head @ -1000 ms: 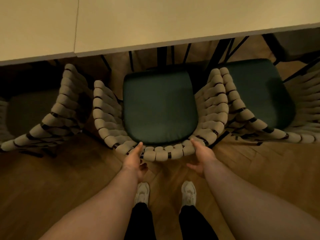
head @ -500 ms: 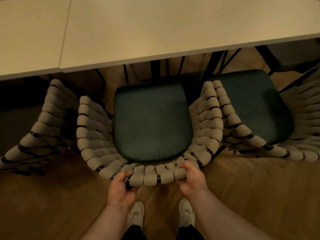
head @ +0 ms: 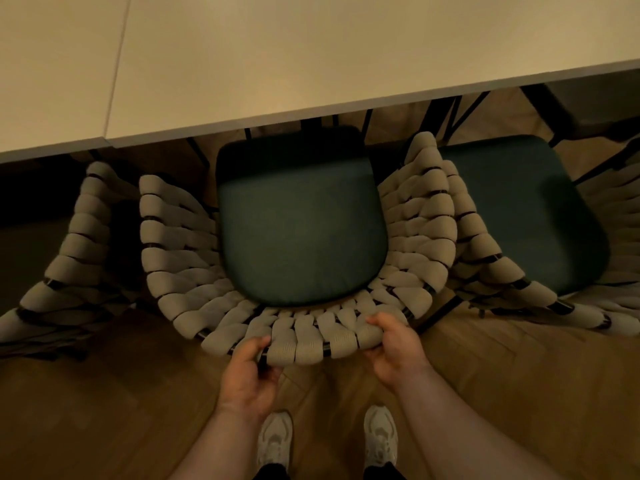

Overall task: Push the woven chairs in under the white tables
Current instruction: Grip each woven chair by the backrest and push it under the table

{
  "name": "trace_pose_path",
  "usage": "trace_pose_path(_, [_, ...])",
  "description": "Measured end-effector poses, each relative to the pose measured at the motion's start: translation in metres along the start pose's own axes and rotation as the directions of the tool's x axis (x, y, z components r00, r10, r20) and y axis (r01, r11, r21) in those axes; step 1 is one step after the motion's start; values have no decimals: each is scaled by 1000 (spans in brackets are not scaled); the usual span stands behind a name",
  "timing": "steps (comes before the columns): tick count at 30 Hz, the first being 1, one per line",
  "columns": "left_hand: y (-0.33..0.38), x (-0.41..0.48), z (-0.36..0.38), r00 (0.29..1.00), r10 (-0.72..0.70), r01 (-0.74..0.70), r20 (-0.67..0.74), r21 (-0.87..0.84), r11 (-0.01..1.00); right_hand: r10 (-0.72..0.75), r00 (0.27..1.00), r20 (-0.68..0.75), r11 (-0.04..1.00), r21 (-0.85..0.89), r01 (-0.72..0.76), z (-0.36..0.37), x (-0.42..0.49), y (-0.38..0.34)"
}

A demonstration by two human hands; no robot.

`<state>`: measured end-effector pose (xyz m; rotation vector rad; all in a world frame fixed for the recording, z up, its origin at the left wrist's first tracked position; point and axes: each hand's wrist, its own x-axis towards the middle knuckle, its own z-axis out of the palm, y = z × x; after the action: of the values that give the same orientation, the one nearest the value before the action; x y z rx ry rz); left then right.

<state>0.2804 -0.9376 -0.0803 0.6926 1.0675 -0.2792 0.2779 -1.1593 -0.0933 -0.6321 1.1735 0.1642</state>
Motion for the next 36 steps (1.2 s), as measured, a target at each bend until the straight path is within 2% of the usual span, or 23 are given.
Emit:
trace_pose_path(4, [13,8,19,999,27,-25,-29,86,996,-5,1000,-5,994,-108,4,18,4,-15])
trace_pose_path(7, [22,10,32,997,46,-35,-64,161,986,-81,996,-29,965,-253,71,28,4,-24])
trace_pose_path(9, [29,9,40,986,107,-62,-125,316,947,-253,964,-85,859,-479,183,34,2,-32])
trace_pose_path(11, [36,5,45,944,258,-110,-203,545,831,-446,884,-140,670,-707,226,44,-5,-37])
trace_pose_path(13, [45,1,49,871,448,-169,-204,731,661,-564,805,-187,544,-817,191,55,-15,-42])
trace_pose_path(15, [55,0,56,806,585,-226,-94,864,450,-677,719,-157,423,-883,205,63,-23,-46])
trace_pose_path(16, [61,0,60,785,619,-223,-16,925,307,-749,660,-63,295,-923,247,64,-26,-48])
trace_pose_path(18, [68,3,69,731,659,-167,179,983,-81,-804,536,258,-91,-943,319,63,-27,-53])
trace_pose_path(19, [71,5,72,703,646,-136,299,947,-290,-749,500,435,-290,-894,342,61,-26,-56])
trace_pose_path(20, [74,9,76,694,584,-126,421,870,-477,-647,495,580,-454,-815,361,59,-24,-59])
trace_pose_path(21, [77,14,80,709,475,-144,521,767,-625,-526,516,676,-571,-730,375,58,-21,-61])
trace_pose_path(22, [79,18,82,740,335,-197,583,664,-721,-414,561,717,-634,-670,387,58,-19,-64])
trace_pose_path(24, [85,21,80,789,105,-329,605,560,-760,-252,632,733,-685,-596,419,59,-18,-73])
trace_pose_path(27, [94,21,78,789,-70,-405,611,431,-806,-39,700,713,-826,-417,379,70,-12,-88])
trace_pose_path(29, [96,25,82,785,-105,-371,610,328,-869,31,738,674,-870,-345,352,85,-10,-94])
trace_pose_path(32, [99,39,93,796,-64,-362,603,388,-848,86,813,575,-894,-315,317,105,-5,-99])
trace_pose_path(36, [106,53,104,803,-44,-358,594,423,-833,89,806,585,-919,-263,293,118,6,-108])
